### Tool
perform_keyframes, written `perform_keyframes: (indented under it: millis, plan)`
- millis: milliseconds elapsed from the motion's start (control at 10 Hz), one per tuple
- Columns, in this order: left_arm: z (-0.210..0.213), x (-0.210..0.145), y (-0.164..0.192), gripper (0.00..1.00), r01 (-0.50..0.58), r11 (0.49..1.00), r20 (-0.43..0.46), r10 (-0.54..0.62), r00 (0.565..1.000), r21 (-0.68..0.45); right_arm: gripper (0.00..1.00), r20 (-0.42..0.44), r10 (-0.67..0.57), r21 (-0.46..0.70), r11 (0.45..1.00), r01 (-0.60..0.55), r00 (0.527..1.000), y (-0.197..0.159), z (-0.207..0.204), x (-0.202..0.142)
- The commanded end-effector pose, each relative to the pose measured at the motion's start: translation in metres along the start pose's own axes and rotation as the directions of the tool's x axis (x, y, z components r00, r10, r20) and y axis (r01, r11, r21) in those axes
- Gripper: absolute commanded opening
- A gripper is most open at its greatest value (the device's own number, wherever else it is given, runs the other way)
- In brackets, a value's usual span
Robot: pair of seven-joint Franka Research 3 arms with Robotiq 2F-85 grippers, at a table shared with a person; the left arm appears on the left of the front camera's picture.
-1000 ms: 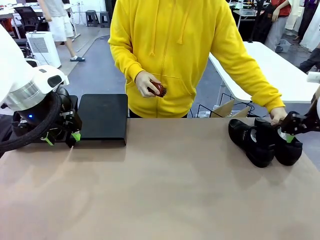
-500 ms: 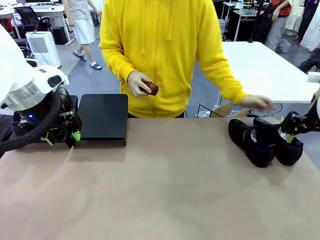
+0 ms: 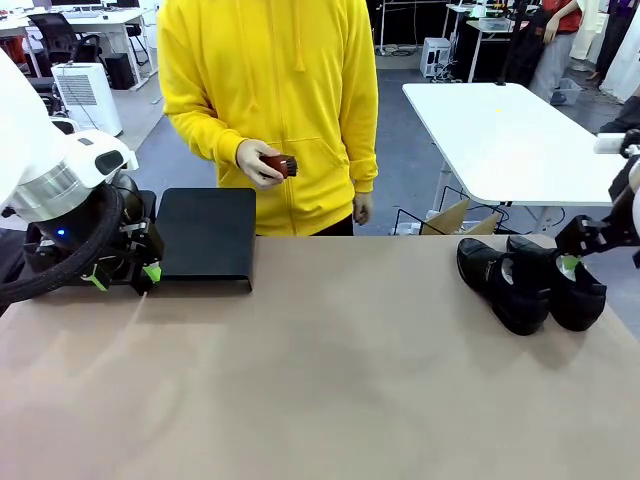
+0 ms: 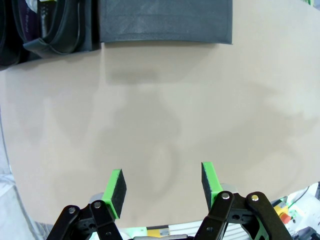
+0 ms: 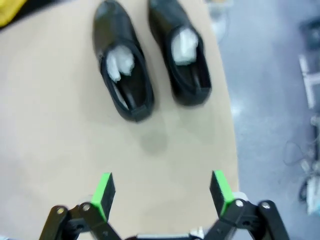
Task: Organize the shoes by placing them on the stand.
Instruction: Pick up one Shoe and place it in the middle of the table.
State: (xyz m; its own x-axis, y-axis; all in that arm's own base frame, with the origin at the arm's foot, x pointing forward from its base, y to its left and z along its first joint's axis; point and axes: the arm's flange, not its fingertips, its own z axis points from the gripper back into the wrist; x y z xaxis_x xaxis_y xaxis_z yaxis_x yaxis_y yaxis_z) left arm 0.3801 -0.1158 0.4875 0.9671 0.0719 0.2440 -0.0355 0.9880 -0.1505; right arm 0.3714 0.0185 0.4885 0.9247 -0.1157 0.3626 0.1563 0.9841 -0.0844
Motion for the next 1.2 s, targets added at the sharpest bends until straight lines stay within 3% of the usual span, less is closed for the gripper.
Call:
perform_keyframes:
  millis: [0, 100, 500, 700, 900, 1100]
  plan:
    - [-0.001, -0.001, 0.001, 0.78, 0.006, 1.000, 0.008, -0.006, 1.000, -0.005, 1.00, 0.039, 0.119, 0.060, 0.991, -0.121, 0.992, -0.007, -0.022, 0.034]
    - [-0.001, -0.001, 0.001, 0.78, 0.006, 1.000, 0.008, -0.006, 1.000, -0.005, 1.00, 0.048, 0.153, 0.038, 0.987, -0.155, 0.987, -0.007, -0.035, 0.043]
    - [-0.001, -0.001, 0.001, 0.78, 0.006, 1.000, 0.008, -0.006, 1.000, -0.005, 1.00, -0.049, 0.252, 0.113, 0.963, -0.245, 0.967, -0.001, -0.087, 0.076]
    - [-0.001, -0.001, 0.001, 0.78, 0.006, 1.000, 0.008, -0.006, 1.000, -0.005, 1.00, -0.036, 0.283, 0.099, 0.955, -0.279, 0.958, 0.000, -0.119, 0.090]
    - [-0.001, -0.001, 0.001, 0.78, 0.006, 1.000, 0.008, -0.006, 1.000, -0.005, 1.00, -0.072, 0.280, 0.158, 0.951, -0.266, 0.957, -0.001, -0.142, 0.092]
    - [-0.001, -0.001, 0.001, 0.78, 0.006, 1.000, 0.008, -0.006, 1.000, -0.005, 0.98, -0.043, 0.237, 0.178, 0.958, -0.226, 0.971, -0.005, -0.146, 0.092]
